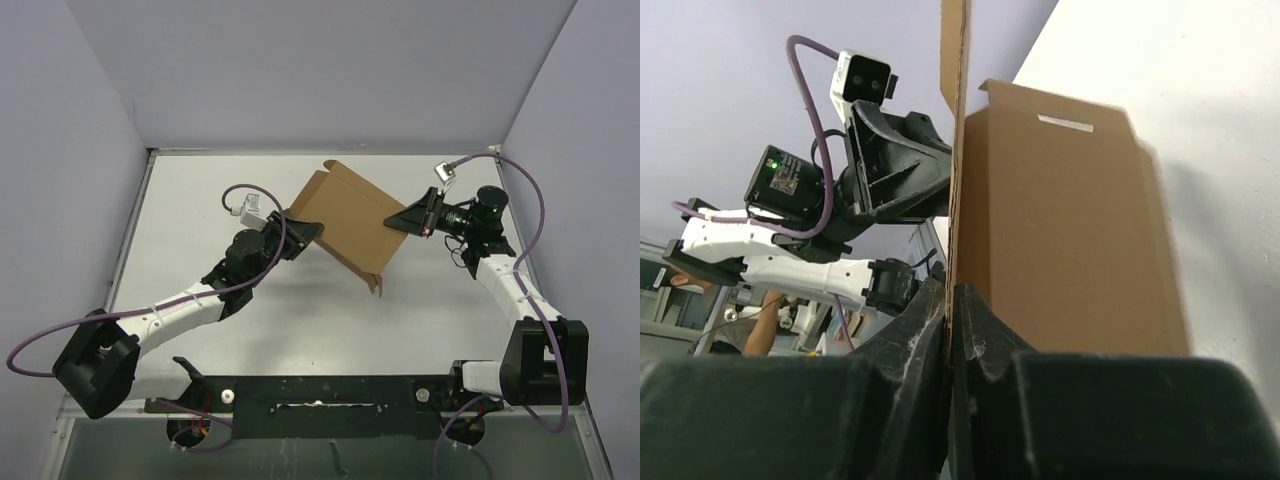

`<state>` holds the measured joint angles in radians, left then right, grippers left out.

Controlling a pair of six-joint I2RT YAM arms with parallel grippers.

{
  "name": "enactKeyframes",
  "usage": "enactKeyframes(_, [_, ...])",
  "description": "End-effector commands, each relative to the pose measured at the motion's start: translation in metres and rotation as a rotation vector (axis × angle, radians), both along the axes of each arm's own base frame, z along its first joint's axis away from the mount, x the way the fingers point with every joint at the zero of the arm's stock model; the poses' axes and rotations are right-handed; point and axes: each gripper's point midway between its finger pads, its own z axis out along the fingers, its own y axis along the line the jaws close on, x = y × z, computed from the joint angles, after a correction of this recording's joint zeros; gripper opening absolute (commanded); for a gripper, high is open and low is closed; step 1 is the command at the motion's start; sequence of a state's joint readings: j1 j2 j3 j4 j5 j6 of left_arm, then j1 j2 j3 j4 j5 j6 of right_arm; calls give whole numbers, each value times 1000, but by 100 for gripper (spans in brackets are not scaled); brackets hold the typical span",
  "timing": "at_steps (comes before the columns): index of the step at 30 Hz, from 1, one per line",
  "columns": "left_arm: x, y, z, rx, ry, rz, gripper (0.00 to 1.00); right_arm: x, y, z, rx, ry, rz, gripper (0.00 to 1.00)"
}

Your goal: Fold the paper box

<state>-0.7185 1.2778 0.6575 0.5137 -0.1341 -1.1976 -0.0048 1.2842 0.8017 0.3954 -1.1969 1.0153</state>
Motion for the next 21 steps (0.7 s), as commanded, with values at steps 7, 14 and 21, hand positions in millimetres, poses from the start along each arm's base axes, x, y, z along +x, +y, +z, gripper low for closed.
enactKeyframes(7, [0,-3,43,-90,-98,-14,3,-1,5,2,-17,-48,30,0])
enactKeyframes(14, [-9,-9,43,-100,-128,-77,27,5,-4,17,-26,-120,21,0])
enactKeyframes(21, [-45,21,44,52,-254,-119,68,0,-20,36,-93,-271,12,0])
